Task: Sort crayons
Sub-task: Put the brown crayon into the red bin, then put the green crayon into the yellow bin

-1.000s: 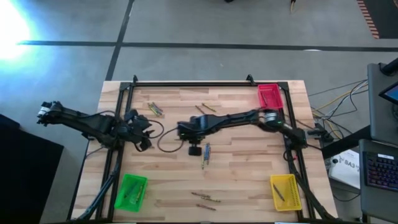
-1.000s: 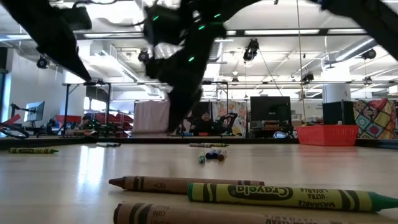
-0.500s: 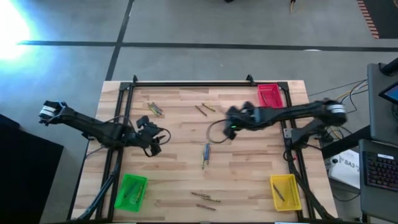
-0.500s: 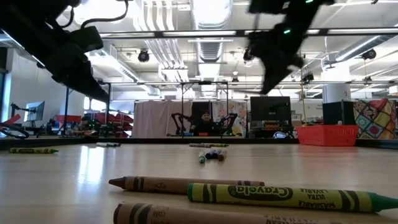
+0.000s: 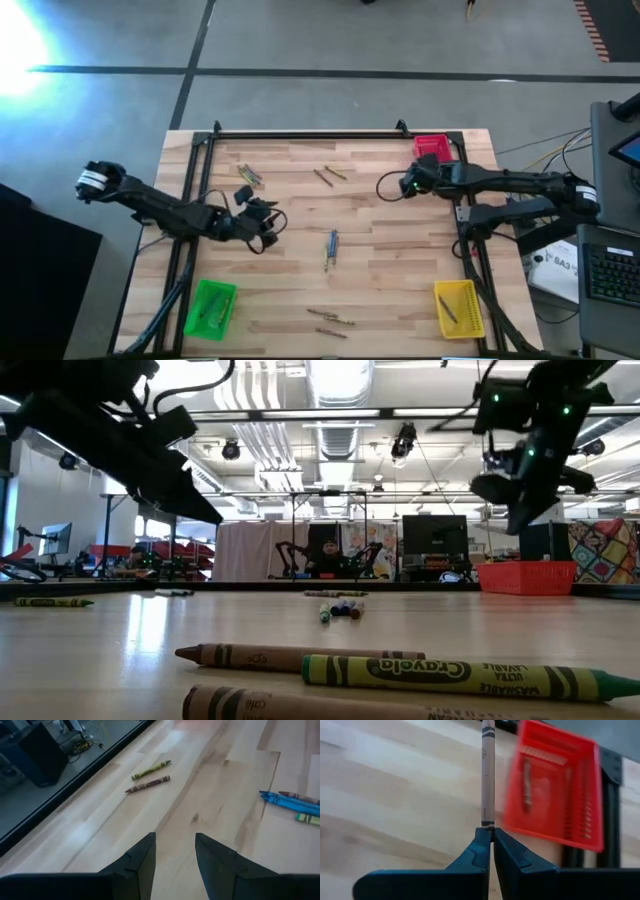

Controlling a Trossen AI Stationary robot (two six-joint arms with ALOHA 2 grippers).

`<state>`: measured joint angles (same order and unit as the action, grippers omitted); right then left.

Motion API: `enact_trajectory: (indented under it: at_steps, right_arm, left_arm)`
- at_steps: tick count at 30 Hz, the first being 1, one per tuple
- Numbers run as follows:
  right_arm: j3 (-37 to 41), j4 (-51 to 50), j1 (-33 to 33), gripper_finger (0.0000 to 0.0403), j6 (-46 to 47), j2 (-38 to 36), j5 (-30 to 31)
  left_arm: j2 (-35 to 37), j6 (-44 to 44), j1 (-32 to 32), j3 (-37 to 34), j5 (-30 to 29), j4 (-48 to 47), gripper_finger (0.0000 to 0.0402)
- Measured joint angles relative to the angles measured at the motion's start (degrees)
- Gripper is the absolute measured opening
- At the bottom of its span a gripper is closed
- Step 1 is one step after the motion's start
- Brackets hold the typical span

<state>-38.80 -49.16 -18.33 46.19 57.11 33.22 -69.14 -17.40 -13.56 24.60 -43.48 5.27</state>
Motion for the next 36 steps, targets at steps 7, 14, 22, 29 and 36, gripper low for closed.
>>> enact_trajectory:
  at_steps: [7, 14, 22, 29, 36]
  right_arm:
    - [2.53, 0.06, -6.08, 0.0009, -1.44, 0.15, 4.06]
    - [2.48, 0.30, -11.68, 0.0009, -2.81, 0.29, 6.94]
    - [2.48, 0.17, -16.70, 0.0009, -3.78, 2.36, 6.88]
    - [2.48, 0.43, -17.35, 0.0023, -4.06, 4.19, 5.85]
    - [2.48, 2.65, -17.35, 0.0105, -4.89, 4.56, 5.83]
  left_arm:
    - [-5.10, 0.49, 0.92, 0.00, 0.04, 2.79, 0.0121]
    - [-8.05, -0.99, 1.49, 0.00, 0.52, 2.97, 0.0121]
    - [-9.40, -1.90, 1.52, 0.00, 0.50, 3.35, 0.0121]
    - [-9.38, -2.59, 1.87, 0.00, 0.50, 3.35, 0.0121]
    - [-9.36, -2.64, 2.21, 0.00, 0.49, 3.33, 0.0121]
